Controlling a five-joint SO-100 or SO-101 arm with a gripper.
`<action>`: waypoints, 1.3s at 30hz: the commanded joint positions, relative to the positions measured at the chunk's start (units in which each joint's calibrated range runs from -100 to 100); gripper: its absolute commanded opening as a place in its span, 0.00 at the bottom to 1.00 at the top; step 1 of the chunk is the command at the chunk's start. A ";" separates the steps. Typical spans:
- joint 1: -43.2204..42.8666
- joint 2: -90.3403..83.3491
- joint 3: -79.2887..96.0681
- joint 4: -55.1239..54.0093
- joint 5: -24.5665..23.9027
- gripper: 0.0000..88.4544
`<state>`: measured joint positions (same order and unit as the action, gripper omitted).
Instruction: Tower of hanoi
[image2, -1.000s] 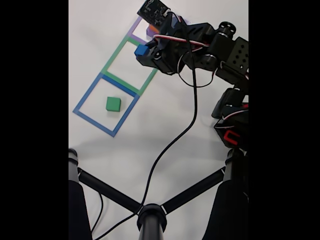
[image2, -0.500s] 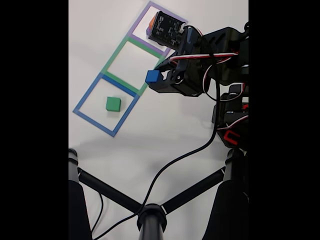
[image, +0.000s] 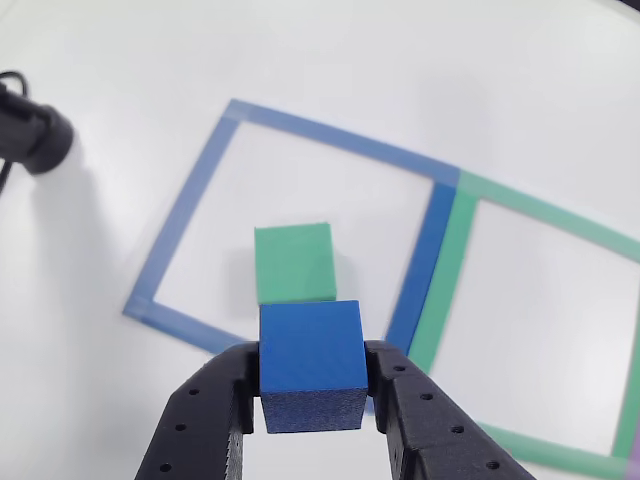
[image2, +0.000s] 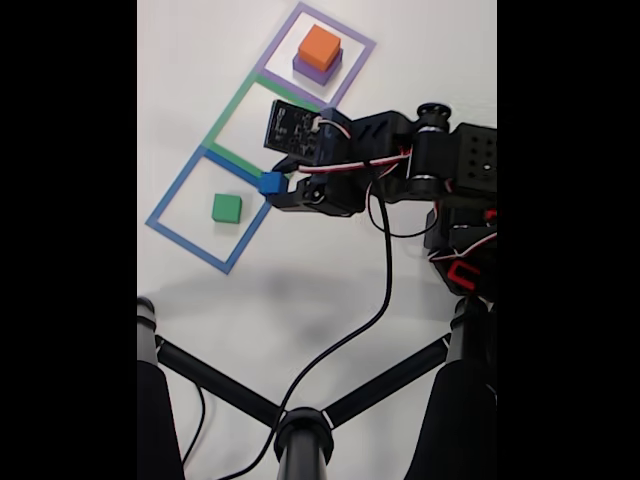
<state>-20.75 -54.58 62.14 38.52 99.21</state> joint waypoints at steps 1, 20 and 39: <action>-0.41 4.74 4.69 -16.06 0.79 0.03; -1.32 35.75 8.96 -60.01 0.79 0.03; -1.47 49.45 8.60 -73.69 0.79 0.03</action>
<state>-21.74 -5.87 71.54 -32.58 99.21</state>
